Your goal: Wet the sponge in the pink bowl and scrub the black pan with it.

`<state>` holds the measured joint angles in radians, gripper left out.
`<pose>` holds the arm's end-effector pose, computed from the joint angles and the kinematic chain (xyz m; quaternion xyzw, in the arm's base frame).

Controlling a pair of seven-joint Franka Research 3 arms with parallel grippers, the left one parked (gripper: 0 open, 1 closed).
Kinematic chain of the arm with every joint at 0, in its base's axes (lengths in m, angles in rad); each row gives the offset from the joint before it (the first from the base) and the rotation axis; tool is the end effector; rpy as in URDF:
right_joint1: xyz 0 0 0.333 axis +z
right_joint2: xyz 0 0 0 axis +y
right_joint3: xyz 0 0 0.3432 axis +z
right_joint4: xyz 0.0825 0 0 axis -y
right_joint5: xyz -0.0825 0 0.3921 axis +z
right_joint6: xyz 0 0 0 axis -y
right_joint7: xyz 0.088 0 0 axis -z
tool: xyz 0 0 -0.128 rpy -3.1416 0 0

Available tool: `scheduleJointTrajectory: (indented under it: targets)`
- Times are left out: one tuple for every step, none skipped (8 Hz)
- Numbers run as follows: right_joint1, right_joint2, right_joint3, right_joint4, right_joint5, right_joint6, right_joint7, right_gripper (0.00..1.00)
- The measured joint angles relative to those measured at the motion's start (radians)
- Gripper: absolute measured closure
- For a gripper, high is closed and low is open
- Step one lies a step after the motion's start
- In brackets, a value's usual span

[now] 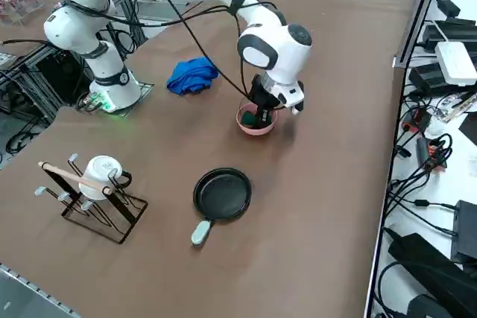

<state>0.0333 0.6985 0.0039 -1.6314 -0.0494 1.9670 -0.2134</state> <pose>0.6617 0.0202 0.1819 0.9739 0.1360 -0.1814 0.0034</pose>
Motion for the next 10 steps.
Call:
scheduleJointTrajectory:
  targets:
    - [0.001, 0.000, 0.001, 0.000, 0.000, 0.000, 0.000, 0.67]
    - [0.000, -0.002, 0.001, 0.002, 0.000, -0.004, 0.000, 0.67]
    - [0.000, -0.009, 0.001, 0.008, 0.000, -0.021, 0.000, 0.66]
    - [0.001, -0.026, 0.003, 0.015, 0.000, -0.049, 0.000, 0.66]
    - [0.000, -0.050, 0.003, 0.020, 0.000, -0.081, 0.000, 0.66]
    - [0.000, -0.074, 0.003, 0.021, 0.000, -0.106, 0.000, 0.65]
    - [0.000, -0.095, 0.003, 0.022, 0.000, -0.120, 0.000, 0.64]
    - [0.000, -0.110, 0.003, 0.022, 0.000, -0.131, 0.000, 0.64]
    - [0.000, -0.118, 0.003, 0.022, 0.000, -0.139, 0.000, 0.64]
    - [-0.001, -0.120, 0.003, 0.022, 0.000, -0.140, 0.000, 0.64]
